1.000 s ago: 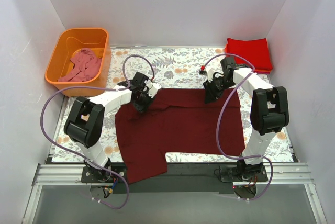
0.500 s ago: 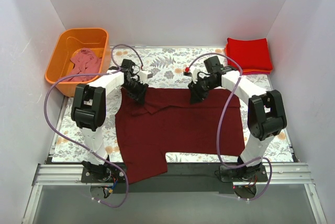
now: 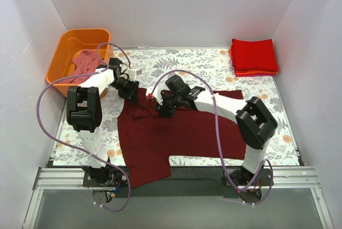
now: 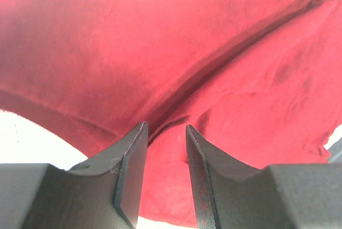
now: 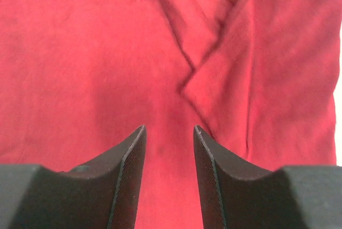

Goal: Fold and stack the t-shirts
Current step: Fold the tshirt

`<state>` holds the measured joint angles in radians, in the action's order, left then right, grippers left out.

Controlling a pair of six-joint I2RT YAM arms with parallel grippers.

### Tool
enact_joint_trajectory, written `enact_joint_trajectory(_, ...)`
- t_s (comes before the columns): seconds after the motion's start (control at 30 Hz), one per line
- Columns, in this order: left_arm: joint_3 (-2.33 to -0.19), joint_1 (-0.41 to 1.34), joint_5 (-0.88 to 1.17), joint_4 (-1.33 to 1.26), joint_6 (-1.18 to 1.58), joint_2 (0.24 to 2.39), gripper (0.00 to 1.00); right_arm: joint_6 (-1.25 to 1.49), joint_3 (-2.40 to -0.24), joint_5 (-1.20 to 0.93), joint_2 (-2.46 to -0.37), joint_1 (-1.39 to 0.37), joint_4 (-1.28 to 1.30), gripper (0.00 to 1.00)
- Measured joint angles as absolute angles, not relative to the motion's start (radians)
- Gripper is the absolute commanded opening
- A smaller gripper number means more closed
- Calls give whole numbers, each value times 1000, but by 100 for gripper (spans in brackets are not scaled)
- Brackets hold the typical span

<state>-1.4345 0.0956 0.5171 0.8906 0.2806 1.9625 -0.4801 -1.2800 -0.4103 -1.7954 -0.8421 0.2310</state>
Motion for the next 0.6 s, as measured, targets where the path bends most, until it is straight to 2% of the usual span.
enact_joint_trajectory(0.27, -1386, 84, 517, 895, 281, 1946, 34, -482, -1407, -304, -1994, -912, 208, 49)
enact_joint_trajectory(0.6, -1365, 78, 506, 888, 280, 1946, 35, -473, -1478, -271, -2075, -917, 199, 48)
